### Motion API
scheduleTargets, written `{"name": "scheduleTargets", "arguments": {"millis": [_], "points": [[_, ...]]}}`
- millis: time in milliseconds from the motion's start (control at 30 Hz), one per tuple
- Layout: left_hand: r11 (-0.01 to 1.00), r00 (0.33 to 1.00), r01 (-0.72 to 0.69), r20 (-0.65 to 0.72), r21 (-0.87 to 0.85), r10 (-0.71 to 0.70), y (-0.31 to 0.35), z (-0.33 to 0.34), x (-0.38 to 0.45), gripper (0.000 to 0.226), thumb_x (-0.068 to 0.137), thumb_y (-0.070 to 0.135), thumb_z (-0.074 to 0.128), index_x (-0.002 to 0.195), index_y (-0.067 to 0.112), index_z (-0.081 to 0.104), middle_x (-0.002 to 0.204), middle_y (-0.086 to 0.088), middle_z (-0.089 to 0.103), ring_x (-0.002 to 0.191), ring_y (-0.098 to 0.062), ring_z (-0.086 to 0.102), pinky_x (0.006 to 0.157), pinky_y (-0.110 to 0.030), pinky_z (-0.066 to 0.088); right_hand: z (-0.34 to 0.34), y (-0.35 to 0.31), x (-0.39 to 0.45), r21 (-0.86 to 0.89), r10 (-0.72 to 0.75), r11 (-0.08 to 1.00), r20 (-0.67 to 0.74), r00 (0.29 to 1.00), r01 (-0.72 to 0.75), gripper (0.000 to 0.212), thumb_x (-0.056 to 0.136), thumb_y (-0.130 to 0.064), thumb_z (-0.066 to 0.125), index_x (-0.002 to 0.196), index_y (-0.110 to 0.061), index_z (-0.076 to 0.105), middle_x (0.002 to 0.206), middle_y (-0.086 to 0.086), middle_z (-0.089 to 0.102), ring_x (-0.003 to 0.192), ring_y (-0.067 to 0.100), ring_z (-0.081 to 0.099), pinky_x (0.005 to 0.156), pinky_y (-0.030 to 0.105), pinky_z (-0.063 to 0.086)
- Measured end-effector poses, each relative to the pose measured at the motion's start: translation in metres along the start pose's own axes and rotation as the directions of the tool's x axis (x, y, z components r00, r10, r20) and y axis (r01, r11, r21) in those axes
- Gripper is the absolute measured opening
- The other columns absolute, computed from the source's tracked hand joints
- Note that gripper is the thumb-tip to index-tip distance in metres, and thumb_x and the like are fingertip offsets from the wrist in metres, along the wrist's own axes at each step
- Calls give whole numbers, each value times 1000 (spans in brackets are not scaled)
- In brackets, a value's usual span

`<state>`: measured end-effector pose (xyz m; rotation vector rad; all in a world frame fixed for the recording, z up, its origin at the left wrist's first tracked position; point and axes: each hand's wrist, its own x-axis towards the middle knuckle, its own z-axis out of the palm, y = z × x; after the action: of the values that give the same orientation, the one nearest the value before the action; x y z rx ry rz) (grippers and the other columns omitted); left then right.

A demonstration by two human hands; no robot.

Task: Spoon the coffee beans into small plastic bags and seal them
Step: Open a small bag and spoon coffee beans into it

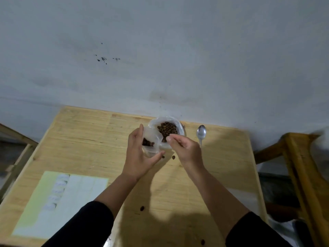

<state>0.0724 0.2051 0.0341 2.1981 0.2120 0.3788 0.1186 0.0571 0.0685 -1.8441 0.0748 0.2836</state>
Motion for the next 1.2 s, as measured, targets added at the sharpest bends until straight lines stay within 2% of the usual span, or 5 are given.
{"name": "scheduleTargets", "arguments": {"millis": [267, 400, 533, 733, 1200], "points": [[989, 991, -108, 66, -97, 115, 21, -44, -2, 124, 51, 36, 89, 148, 9, 16, 130, -2, 29, 118, 2, 28, 98, 2, 19, 25, -53, -19, -27, -25, 999, 65, 998, 27, 15, 85, -22, 64, 92, -13, 74, 75, -11, 68, 71, 3, 60, 71, 19, 48], [981, 987, -155, 32, -115, 159, 20, -76, -1, 108, 56, 25, 88, 145, 10, 29, 119, 1, 39, 105, 24, 30, 86, 5, 26, 31, -79, -40, -106, -91, 989, 105, 990, 102, 12, 84, -22, 65, 82, -16, 75, 82, 0, 73, 78, 9, 63, 74, 26, 49], [975, 995, -97, -33, -198, 93, 22, -102, -5, 65, 75, 20, 77, 134, 22, 49, 98, 11, 54, 92, 13, 49, 82, 0, 35, 36, -96, -61, -93, -137, 984, 124, 983, 149, 17, 87, -23, 62, 75, -28, 71, 87, -5, 73, 86, 11, 65, 77, 25, 50], [883, 985, 115, -62, -454, -161, 24, -127, -16, 36, 86, 24, 65, 119, 37, 55, 83, 11, 59, 79, -6, 58, 81, -21, 48, 44, -82, -98, 241, -225, 945, -11, 974, 221, 30, 84, -12, 66, 108, -29, 59, 93, 8, 69, 83, 12, 67, 72, 19, 51], [881, 988, 61, 154, -469, 14, 22, -158, -17, 14, 85, 19, 67, 85, 32, 73, 87, 15, 71, 85, -19, 63, 80, -38, 51, 48, -93, -105, 122, -277, 954, -5, 961, 275, 15, 79, -5, 70, 82, -19, 72, 84, -3, 70, 77, 6, 62, 69, 16, 50]]}}
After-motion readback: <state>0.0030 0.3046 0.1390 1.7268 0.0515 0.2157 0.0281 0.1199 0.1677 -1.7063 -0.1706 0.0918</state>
